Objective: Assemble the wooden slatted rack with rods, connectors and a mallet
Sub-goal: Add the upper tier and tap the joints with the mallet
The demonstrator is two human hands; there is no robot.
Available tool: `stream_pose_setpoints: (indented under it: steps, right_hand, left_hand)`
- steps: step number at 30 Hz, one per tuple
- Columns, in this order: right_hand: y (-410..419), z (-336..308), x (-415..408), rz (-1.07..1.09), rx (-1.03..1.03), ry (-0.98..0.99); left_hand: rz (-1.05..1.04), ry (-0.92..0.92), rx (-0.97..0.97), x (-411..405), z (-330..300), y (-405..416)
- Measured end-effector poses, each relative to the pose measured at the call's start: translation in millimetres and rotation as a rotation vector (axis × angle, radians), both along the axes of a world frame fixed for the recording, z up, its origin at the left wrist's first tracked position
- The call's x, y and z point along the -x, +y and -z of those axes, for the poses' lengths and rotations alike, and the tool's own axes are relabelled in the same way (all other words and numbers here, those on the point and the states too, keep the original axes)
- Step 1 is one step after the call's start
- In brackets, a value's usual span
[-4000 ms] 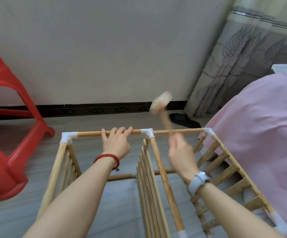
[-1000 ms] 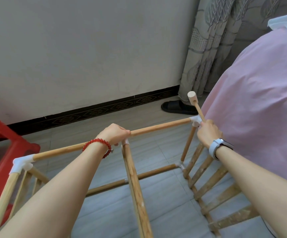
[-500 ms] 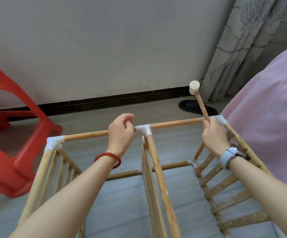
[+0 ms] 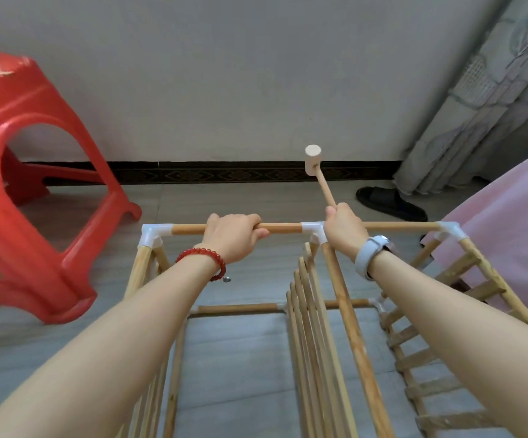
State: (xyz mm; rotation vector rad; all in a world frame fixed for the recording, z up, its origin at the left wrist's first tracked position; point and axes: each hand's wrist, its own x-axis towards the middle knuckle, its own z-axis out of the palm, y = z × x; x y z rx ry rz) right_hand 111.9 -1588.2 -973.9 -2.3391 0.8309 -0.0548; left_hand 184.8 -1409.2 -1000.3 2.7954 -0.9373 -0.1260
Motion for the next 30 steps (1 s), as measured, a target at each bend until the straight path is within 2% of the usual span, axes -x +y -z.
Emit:
stream_pose_setpoints:
  steps: [7, 10, 14, 17, 22, 30]
  right_hand:
    - [5, -20, -13, 0.061, -0.2, -0.229]
    - [9, -51, -19, 0.05, -0.252, -0.404]
    - [20, -79, 4, 0.023, -0.243, -0.579]
    - [29, -84, 37, 0.02, -0.248, -0.665]
    - [42, -73, 94, 0.015, -0.34, -0.67]
    - [53, -46, 192, 0.013, -0.576, -0.498]
  left_hand:
    - [-0.047, -0.173, 0.099, -9, -20, 12]
    - [-0.072, -0.309, 0.188, -15, -49, 18]
    - [-0.063, -0.583, 0.389, 2, -65, 29]
    - [-0.056, -0.72, 0.414, 34, -68, 42]
    - [0.116, -0.601, 0.403, 82, -78, 66]
    - [0.125, -0.079, 0.236, 160, -67, 88]
